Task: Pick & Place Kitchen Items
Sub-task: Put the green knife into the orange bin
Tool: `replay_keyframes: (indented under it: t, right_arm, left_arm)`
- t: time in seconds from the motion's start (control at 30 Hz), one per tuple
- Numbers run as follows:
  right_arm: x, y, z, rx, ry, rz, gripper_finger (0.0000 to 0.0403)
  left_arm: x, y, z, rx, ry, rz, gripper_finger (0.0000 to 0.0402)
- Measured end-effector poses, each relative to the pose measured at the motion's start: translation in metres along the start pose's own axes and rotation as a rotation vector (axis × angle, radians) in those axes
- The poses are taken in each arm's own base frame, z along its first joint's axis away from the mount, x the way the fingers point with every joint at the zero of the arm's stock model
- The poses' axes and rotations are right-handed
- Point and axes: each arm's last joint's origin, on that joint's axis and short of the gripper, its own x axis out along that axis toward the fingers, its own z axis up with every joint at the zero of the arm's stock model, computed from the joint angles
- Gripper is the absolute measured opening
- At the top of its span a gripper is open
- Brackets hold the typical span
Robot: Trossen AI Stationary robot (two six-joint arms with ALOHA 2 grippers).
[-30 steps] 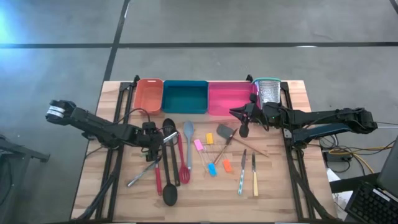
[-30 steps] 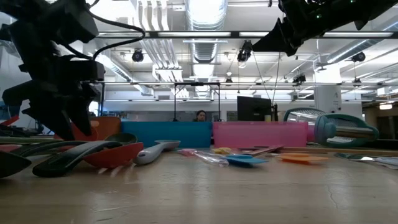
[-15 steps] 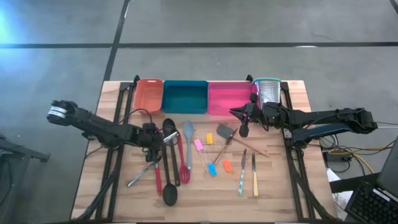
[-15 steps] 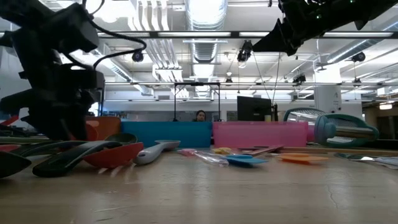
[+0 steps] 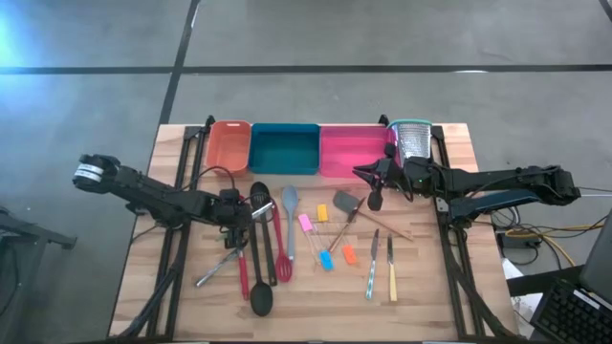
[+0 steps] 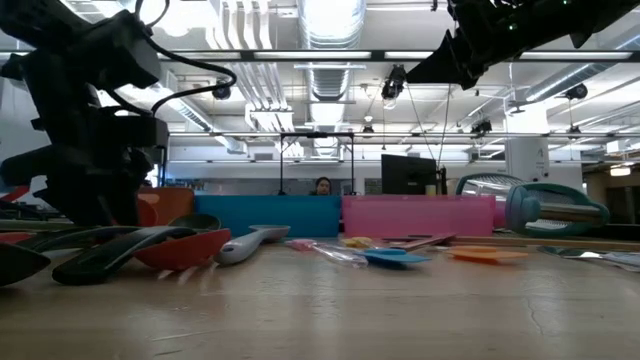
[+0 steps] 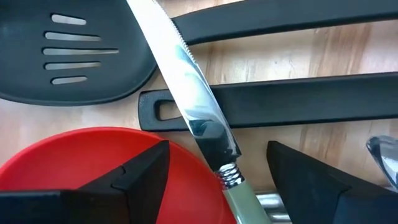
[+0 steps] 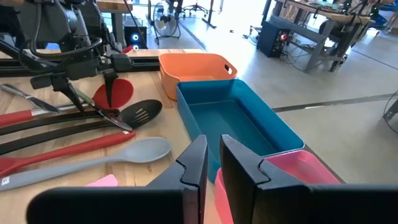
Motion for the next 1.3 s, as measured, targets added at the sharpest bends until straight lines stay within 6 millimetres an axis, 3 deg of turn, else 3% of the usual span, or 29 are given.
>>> replay_keyframes:
  t: [0.27, 0.77, 1.3]
  right_arm:
    - [0.000, 0.000, 0.000, 0.000, 0.000, 0.000, 0.0038]
    - [0.000, 0.000, 0.000, 0.000, 0.000, 0.000, 0.0038]
    - [0.000, 0.000, 0.000, -0.030, 0.000, 0.000, 0.0038]
  left_arm:
    - [0.001, 0.000, 0.000, -0.002, -0.015, -0.001, 0.0209]
    - [0.001, -0.001, 0.004, -0.013, -0.055, -0.018, 0.0025]
    - [-0.013, -0.001, 0.015, -0.020, -0.090, -0.038, 0.0025]
